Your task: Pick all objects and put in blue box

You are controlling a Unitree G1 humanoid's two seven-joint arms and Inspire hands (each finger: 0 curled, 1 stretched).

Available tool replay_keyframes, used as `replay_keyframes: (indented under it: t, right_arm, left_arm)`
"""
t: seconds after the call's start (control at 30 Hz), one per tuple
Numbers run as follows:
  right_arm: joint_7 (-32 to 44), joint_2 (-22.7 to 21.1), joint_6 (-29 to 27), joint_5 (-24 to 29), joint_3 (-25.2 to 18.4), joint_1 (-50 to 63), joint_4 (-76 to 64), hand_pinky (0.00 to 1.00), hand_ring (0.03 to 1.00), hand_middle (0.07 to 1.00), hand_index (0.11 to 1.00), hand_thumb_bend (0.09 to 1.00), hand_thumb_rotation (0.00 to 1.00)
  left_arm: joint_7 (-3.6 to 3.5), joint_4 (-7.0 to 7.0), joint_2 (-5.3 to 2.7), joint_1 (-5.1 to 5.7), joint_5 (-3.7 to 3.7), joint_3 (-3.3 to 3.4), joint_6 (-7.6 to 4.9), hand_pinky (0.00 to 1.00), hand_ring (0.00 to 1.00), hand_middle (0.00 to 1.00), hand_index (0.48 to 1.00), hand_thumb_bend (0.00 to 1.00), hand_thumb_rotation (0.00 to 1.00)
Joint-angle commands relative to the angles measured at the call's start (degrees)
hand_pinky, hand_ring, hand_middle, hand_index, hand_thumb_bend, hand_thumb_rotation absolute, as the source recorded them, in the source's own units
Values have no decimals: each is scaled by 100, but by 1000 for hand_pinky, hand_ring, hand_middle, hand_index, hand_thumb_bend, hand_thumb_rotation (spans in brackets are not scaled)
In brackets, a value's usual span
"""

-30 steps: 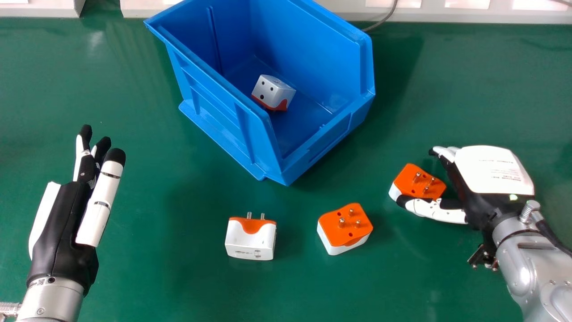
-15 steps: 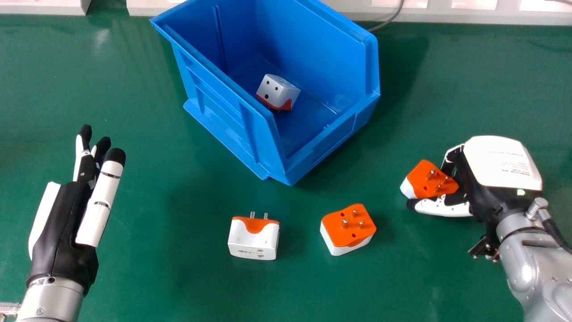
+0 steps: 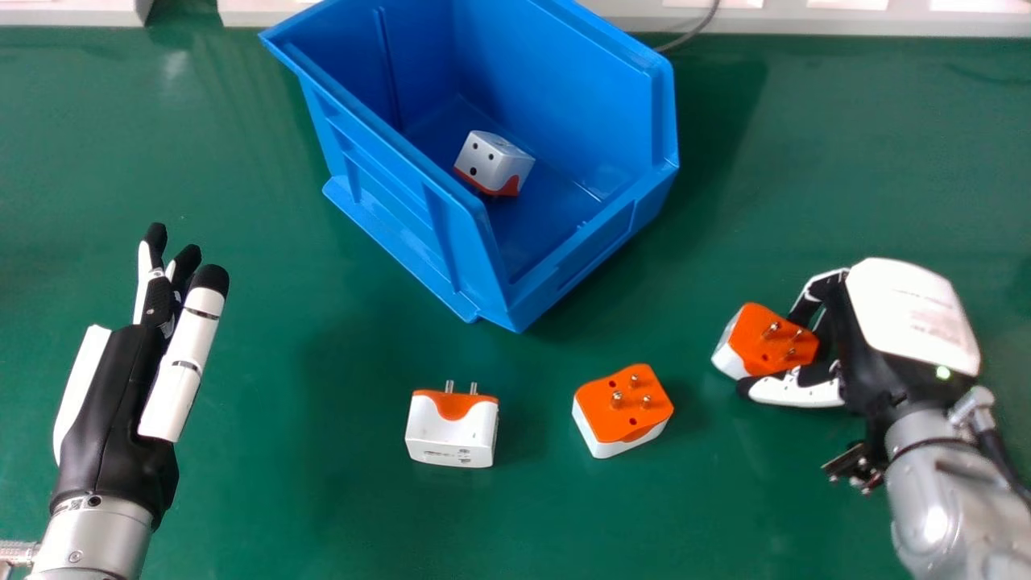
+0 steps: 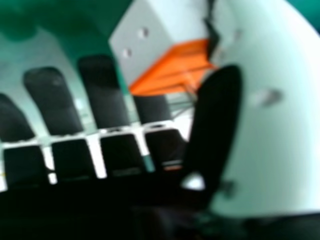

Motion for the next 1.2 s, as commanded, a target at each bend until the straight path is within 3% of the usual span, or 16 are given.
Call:
replay_keyframes:
  t: [0.0,0.33,0.63,0.9,1.03,1.17]
  right_arm:
    - [-219,87,-13,57,-209,90,-445,68,110,166,167,346,204]
    - [-286,382,-227,-94,-246,604,-2039,23,61,111,133,361,152]
    - [274,444,-354,-288,-103,-427,-2440,15,56,104,127,365,108]
    - [288,632,-688,-249,181,-1927,-1234,14,55,104,125,356,111]
    - [195,843,-933,-186,353,-3088,47,23,67,119,136,352,126]
    - [8,1007,-1035,-231,510,-3774,970,94,157,232,233,333,190]
  left_arm:
    - [-9,-145,49,27,5,37,-23,1000,1000,1000,988,440,908]
    - [-5,-178,33,19,-15,39,38,1000,1000,1000,986,443,900]
    - [17,-87,28,-75,5,27,64,1000,1000,1000,987,440,898]
    - [37,-33,11,-120,33,6,38,1000,1000,1000,986,439,896]
    - [53,-52,-8,-119,42,-12,31,1000,1000,1000,986,439,896]
    - [63,-58,-18,-101,45,-21,17,1000,1000,1000,985,438,893]
